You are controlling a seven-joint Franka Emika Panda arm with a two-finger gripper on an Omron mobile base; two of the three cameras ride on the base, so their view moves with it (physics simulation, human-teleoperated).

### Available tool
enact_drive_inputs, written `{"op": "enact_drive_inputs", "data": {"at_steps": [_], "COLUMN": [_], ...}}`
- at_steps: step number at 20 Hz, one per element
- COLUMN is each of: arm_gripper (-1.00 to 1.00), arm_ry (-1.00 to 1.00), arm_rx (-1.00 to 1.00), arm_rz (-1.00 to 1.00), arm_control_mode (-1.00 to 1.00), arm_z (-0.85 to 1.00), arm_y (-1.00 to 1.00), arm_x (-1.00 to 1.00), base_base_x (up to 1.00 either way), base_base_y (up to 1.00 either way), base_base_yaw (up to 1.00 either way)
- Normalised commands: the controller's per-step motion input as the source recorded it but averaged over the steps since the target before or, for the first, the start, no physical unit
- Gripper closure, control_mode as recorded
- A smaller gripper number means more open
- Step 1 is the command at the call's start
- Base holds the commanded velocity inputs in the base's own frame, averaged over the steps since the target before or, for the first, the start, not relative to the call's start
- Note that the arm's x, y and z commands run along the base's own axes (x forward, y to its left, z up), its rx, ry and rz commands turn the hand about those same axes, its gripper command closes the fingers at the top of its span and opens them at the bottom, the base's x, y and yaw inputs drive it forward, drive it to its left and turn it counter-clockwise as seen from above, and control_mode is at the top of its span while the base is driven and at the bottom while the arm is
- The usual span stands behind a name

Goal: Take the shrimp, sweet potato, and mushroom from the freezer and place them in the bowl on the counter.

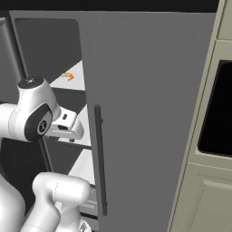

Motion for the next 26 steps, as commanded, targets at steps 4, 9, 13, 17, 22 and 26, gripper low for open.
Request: {"op": "enact_drive_inputs", "data": {"at_steps": [4, 9, 13, 17, 22, 26], "arm_gripper": [-1.00, -1.00, -1.00, -1.00, -1.00, -1.00], "arm_ry": [0.00, 0.00, 0.00, 0.00, 0.00, 0.00], "arm_rx": [0.00, 0.00, 0.00, 0.00, 0.00, 0.00], "arm_rz": [0.00, 0.00, 0.00, 0.00, 0.00, 0.00], "arm_control_mode": [1.00, 1.00, 1.00, 1.00, 1.00, 1.00], "arm_z": [0.00, 0.00, 0.00, 0.00, 0.00, 0.00], "arm_y": [0.00, 0.00, 0.00, 0.00, 0.00, 0.00], "arm_x": [0.00, 0.00, 0.00, 0.00, 0.00, 0.00], "base_base_x": [0.29, 0.20, 0.18, 0.38, 0.59, 0.62], "base_base_y": [0.19, 0.37, 0.53, 0.29, 0.02, 0.00], "base_base_yaw": [0.00, 0.00, 0.00, 0.00, 0.00, 0.00]}}
